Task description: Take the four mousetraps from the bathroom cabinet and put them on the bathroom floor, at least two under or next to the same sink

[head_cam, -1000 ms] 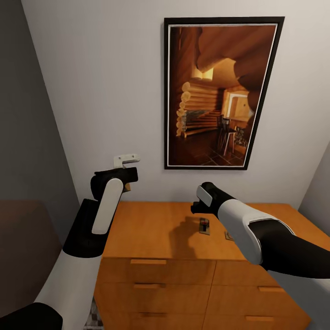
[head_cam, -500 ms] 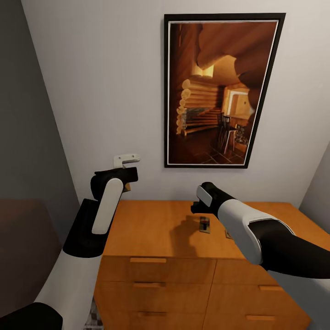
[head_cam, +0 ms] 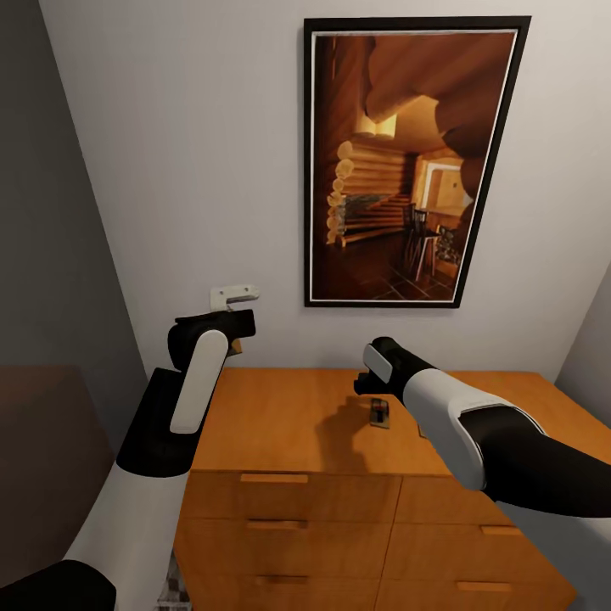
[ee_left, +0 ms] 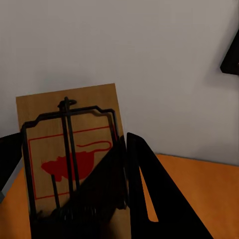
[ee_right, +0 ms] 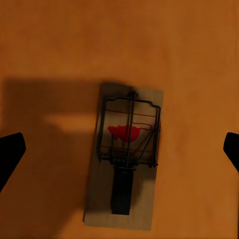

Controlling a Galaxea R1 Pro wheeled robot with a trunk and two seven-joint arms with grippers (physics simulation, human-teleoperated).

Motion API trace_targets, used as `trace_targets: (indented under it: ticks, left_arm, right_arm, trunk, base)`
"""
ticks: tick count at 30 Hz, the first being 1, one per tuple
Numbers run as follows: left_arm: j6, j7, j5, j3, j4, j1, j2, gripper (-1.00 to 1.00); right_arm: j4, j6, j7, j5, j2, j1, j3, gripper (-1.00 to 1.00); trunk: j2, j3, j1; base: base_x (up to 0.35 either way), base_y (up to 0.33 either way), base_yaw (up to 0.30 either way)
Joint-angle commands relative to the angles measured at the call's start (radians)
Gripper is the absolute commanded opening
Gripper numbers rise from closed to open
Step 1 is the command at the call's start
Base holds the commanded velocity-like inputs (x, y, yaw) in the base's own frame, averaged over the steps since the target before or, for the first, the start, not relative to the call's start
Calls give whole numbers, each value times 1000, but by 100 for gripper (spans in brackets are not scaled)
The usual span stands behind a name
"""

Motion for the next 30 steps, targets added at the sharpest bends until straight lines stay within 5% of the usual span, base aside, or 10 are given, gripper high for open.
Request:
trace_targets:
  ticks: [1,7,12,30]
  left_arm:
    - [5,11,6,-1,-1,-1,0,-100]
    - [5,11,6,-1,-1,-1,0,-100]
    - [5,11,6,-2,-1,-1,1,-100]
    - [5,11,6,-2,-1,-2,0,-100]
  right_arm:
    - [-1,4,-6,-11,0,0,8,100]
    - [-1,4,50,-10,0,0,14,100]
    - [-1,2,109,-10,0,0,70,100]
    - [-1,0,134,-11,-1,-1,101,100]
  trunk:
    - [-1,-1,0]
    - [-1,-1,0]
    - [-1,-1,0]
    - [-22,-11,12]
  base:
    - [0,0,0]
    - [0,0,0]
    - [0,0,0]
    - [0,0,0]
